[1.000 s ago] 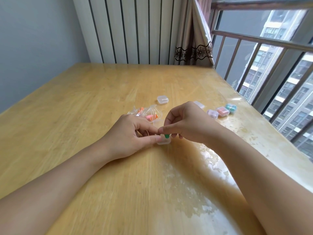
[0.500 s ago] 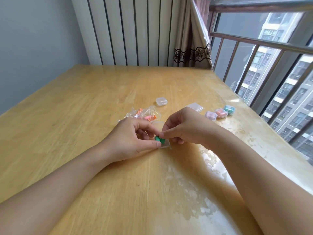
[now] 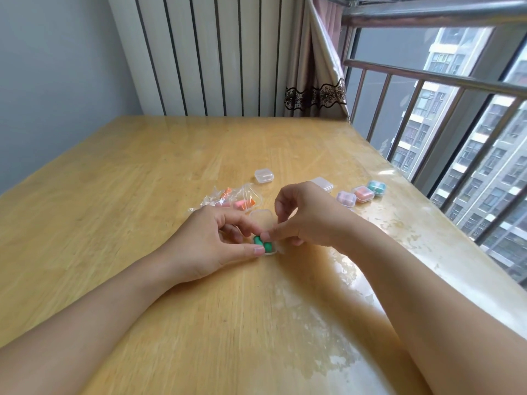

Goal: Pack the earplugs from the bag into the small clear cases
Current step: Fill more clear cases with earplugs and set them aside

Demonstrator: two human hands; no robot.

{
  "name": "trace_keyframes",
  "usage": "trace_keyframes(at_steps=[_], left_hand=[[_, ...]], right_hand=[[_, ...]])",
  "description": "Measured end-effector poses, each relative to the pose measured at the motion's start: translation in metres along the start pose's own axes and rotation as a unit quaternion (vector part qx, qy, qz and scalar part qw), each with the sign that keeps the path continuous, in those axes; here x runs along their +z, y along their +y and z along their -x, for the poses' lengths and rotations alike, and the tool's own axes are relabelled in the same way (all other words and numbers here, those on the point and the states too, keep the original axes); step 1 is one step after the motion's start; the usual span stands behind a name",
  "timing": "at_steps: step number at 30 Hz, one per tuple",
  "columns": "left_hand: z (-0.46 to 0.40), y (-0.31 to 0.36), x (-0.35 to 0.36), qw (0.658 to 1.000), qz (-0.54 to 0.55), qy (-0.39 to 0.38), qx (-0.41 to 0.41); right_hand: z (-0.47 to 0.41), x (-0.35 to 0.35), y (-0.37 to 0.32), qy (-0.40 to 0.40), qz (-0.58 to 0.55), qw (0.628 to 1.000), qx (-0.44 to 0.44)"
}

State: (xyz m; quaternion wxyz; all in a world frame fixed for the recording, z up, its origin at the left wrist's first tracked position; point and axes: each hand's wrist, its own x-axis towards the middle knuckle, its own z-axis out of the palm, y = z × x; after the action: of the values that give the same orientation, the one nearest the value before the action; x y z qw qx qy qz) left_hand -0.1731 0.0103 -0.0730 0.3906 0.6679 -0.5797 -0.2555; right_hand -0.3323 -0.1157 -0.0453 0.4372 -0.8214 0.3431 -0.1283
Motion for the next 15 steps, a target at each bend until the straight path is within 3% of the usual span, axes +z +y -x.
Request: trace_keyframes(at_steps=[6,15], left_hand=[[-0.0008,0.0017,0.0038,1.000,0.015,0.021,0.015],[-0.0005,0.0015,0.0059,0.998,0.018,0.055,0.027]], right_hand=[[0.0006,0.0007,-0.0005,-0.024,-0.001,0.999,-0.038],[0.0018,0.0025,-0.0022,-0.004,0.151,0.980,-0.127]])
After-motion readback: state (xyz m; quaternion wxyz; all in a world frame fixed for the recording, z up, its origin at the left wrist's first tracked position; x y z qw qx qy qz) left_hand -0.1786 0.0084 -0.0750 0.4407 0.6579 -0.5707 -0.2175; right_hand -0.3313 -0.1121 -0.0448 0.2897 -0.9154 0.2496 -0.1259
